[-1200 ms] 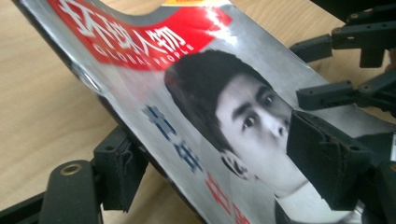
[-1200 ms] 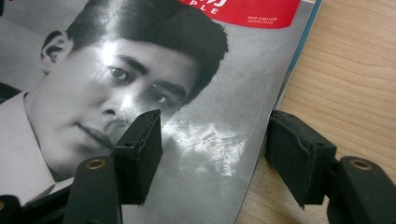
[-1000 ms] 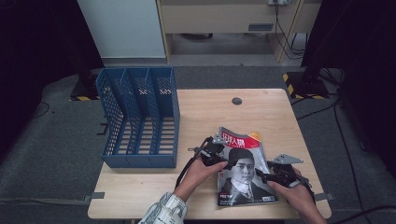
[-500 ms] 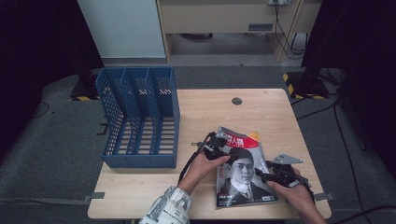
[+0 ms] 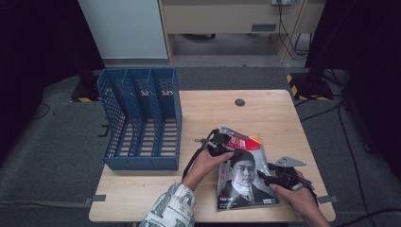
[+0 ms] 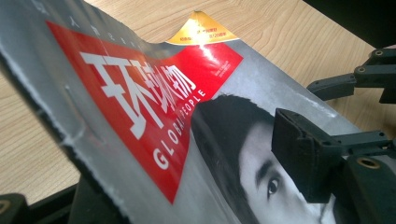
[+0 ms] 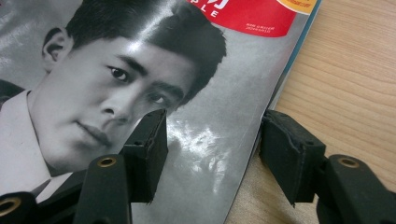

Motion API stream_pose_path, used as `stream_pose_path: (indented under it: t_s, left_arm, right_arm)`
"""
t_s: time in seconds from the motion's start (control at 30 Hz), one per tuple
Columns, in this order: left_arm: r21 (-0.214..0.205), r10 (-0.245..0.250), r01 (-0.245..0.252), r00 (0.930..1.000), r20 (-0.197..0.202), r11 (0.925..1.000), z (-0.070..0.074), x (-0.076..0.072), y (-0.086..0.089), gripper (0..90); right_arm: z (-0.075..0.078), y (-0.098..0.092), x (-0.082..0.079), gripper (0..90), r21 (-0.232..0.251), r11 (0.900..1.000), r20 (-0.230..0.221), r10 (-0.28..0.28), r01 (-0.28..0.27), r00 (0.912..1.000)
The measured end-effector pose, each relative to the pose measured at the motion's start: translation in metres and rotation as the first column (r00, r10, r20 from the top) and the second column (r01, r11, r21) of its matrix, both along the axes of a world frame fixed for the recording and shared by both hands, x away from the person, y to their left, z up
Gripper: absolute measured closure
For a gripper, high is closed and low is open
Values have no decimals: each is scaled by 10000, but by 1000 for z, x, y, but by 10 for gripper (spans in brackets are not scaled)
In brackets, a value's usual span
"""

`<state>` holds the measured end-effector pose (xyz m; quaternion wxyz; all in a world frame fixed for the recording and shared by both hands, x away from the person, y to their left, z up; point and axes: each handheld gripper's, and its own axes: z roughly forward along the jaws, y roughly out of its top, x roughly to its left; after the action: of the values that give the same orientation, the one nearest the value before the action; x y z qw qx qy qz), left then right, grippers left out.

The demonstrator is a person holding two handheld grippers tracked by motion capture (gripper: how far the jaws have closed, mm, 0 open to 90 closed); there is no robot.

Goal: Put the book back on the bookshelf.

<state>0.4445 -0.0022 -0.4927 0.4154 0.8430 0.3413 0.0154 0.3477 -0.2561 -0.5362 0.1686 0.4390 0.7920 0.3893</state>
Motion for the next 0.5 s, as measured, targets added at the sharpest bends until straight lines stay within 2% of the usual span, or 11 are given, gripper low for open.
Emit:
stream_pose_path:
  t_s: [0.23,0.5]
  left_arm:
    - [-46,-79,79,10000,-3,10000,1,3,-2,370]
    - [224,-267,265,9996,63,9994,2,6,-7,392]
  right_arm:
    - [0,1,-1,436,-34,9999,-5,158,-158,9999]
    - [0,1,-1,439,-77,9998,31,185,-185,9998]
